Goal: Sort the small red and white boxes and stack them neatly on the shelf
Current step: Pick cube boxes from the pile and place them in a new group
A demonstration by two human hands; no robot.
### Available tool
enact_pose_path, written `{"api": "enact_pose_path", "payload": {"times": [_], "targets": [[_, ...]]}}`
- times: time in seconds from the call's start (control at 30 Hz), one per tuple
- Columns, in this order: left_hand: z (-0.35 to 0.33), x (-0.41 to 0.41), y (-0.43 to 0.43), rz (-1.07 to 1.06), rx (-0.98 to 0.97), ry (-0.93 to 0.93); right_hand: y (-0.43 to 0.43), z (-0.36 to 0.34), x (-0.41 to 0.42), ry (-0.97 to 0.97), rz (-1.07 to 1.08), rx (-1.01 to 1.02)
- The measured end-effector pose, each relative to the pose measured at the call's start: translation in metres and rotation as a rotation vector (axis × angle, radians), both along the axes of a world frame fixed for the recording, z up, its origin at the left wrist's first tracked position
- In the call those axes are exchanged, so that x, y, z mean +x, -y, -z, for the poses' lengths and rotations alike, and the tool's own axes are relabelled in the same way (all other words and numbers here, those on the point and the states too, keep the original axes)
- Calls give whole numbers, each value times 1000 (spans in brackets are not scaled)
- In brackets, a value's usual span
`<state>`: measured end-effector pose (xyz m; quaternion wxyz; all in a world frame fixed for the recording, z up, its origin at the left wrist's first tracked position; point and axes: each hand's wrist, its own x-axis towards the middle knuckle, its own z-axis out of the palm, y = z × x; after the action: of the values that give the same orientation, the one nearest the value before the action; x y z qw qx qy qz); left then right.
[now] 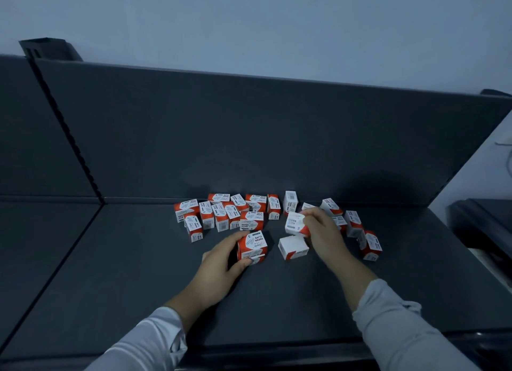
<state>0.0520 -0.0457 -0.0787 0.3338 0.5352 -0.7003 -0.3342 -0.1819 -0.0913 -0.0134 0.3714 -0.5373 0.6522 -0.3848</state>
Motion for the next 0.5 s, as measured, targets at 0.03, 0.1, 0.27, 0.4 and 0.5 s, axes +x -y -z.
{"api": "enact_pose_path", "payload": {"times": [0.03,0.1,0.27,0.4,0.5], "targets": [[0,0,0,-1,-1,4,-2,3,-4,-6,-31,12],[0,-1,-1,-1,-7,7,-7,15,-10,-78,-93,12],[-1,-1,-1,2,1,1,-12,28,-10,-103,-153,5],[0,-1,-2,4,9,-19,-21,24,-12,-25,-222,46],[-1,-1,-3,0,17,-15,-27,27,-21,31,-350,108]]}}
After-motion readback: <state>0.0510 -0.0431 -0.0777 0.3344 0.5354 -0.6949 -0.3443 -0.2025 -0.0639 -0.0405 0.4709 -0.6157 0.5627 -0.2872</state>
